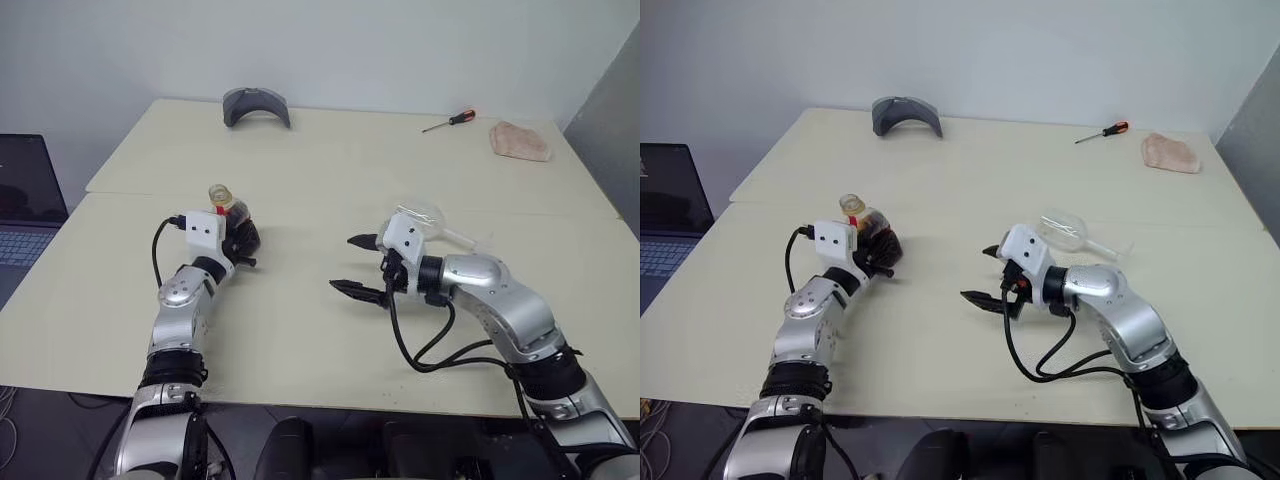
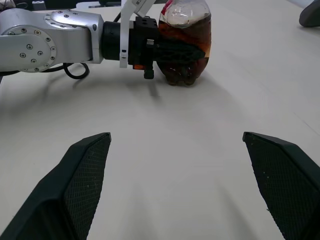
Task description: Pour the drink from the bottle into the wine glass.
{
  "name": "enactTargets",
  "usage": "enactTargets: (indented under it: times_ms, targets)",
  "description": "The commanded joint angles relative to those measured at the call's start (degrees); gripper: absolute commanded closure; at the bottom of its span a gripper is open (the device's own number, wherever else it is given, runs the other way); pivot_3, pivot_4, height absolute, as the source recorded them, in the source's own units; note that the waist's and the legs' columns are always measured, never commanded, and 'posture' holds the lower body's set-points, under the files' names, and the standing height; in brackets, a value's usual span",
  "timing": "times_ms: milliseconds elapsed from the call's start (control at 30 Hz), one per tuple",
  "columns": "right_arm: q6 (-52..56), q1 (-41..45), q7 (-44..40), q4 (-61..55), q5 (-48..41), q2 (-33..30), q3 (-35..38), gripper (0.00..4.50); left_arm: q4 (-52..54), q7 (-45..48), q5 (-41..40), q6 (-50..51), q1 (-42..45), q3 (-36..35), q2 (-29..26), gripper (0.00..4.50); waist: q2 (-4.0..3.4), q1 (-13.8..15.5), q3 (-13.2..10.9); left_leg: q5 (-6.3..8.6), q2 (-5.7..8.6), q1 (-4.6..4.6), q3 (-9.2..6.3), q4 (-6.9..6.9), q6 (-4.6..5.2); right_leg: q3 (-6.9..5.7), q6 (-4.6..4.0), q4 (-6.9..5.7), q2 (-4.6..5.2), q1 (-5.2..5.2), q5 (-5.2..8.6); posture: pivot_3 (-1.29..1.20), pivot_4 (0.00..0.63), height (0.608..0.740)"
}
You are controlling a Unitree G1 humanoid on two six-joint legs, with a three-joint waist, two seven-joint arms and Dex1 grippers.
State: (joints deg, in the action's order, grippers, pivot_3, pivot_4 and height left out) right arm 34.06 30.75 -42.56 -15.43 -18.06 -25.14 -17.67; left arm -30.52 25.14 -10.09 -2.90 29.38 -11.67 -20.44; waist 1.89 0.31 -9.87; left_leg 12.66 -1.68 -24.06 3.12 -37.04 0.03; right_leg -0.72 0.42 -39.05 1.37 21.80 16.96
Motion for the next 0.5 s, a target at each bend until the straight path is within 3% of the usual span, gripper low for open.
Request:
enactTargets:
  times_ms: [33, 67, 433, 500]
  targets:
    - [-0.77, 1.34, -0.38, -1.72, 0.38, 1.17, -0.33, 0.00, -2.96, 0.03, -0.19, -3.91, 1.64, -0.92, -0.72, 3.82, 0.00, -0.10, 0.00, 0.00, -0.01, 0.03, -0.01, 0.01, 0.00, -0.01, 0.00, -0.02, -0.01, -0.01, 0.00, 0.00, 0.150, 0.740]
    - [-0.61, 1.30, -0.37, -1.89, 0.43, 1.46, -0.30, 0.00, -3.88, 0.08, -0.50, -4.50, 1.72, -1.24, -0.61, 3.82, 0.00, -0.15, 0.00, 0.00, -0.03, 0.04, -0.01, 0.02, 0.00, -0.01, -0.01, -0.03, -0.02, -0.01, 0.00, 0.00, 0.150, 0.740]
    - [0.99, 0.83, -0.73, -4.38, 0.40, 1.12, 0.77, 0.00, -2.94, -0.99, -1.26, -5.90, -1.90, -1.86, 0.27, 0.20, -0.01, -0.46, 0.02, 0.00, -0.04, 0.05, 0.02, 0.04, 0.00, 0.00, -0.01, -0.02, -0.02, 0.00, -0.01, 0.00, 0.150, 0.740]
    - [1.89, 0.62, -0.81, -5.71, -0.16, 0.29, 1.77, 0.00, 2.08, -1.87, -1.42, -4.07, -4.56, -1.88, 0.32, 0.01, -0.01, -0.49, 0.02, 0.00, -0.05, 0.05, 0.04, 0.04, 0.00, 0.02, -0.01, -0.01, -0.02, 0.00, -0.01, 0.00, 0.150, 0.740]
